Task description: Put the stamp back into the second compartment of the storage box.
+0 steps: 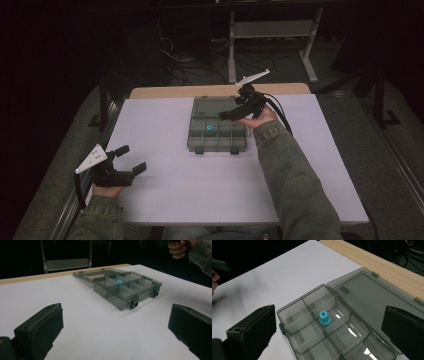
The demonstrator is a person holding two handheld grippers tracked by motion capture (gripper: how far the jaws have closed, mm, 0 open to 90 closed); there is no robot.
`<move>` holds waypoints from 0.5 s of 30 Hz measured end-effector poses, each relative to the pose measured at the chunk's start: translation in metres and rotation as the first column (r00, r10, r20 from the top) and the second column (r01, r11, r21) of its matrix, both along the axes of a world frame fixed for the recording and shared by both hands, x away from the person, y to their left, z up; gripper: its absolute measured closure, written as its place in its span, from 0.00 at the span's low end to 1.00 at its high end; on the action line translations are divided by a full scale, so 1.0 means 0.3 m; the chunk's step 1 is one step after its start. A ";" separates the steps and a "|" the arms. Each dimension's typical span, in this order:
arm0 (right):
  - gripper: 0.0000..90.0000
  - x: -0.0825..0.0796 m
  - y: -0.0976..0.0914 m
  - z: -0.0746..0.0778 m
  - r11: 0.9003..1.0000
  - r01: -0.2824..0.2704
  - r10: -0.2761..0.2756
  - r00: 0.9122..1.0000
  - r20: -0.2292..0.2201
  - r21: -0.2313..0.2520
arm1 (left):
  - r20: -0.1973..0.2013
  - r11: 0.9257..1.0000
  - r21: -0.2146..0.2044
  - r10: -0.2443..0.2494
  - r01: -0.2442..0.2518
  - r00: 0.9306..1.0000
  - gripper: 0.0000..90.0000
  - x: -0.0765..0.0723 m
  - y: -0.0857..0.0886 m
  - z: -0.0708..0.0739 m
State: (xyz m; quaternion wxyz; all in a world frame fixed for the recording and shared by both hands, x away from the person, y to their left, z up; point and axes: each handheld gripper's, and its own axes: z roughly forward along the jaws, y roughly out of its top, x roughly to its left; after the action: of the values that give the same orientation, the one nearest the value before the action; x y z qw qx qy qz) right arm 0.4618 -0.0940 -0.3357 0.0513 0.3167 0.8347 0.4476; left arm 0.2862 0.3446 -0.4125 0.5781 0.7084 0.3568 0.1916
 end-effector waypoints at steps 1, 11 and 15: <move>0.00 -0.005 -0.002 0.001 1.000 0.000 0.000 1.000 0.007 0.001 | 0.000 1.000 0.001 -0.001 0.001 1.000 0.00 0.000 0.000 0.000; 0.00 -0.051 -0.045 -0.010 1.000 0.012 -0.012 1.000 0.017 0.020 | -0.001 1.000 -0.009 0.000 0.000 1.000 0.00 -0.001 -0.004 0.000; 0.00 -0.072 -0.069 -0.022 0.999 0.019 -0.019 1.000 0.019 0.037 | -0.003 1.000 0.004 -0.001 0.001 1.000 0.00 -0.001 -0.003 0.000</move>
State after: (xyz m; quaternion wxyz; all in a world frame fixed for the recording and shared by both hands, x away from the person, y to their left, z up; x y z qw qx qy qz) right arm 0.4400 -0.1146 -0.3423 0.0581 0.3211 0.8228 0.4654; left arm 0.2860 0.3438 -0.4125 0.5760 0.7101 0.3570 0.1908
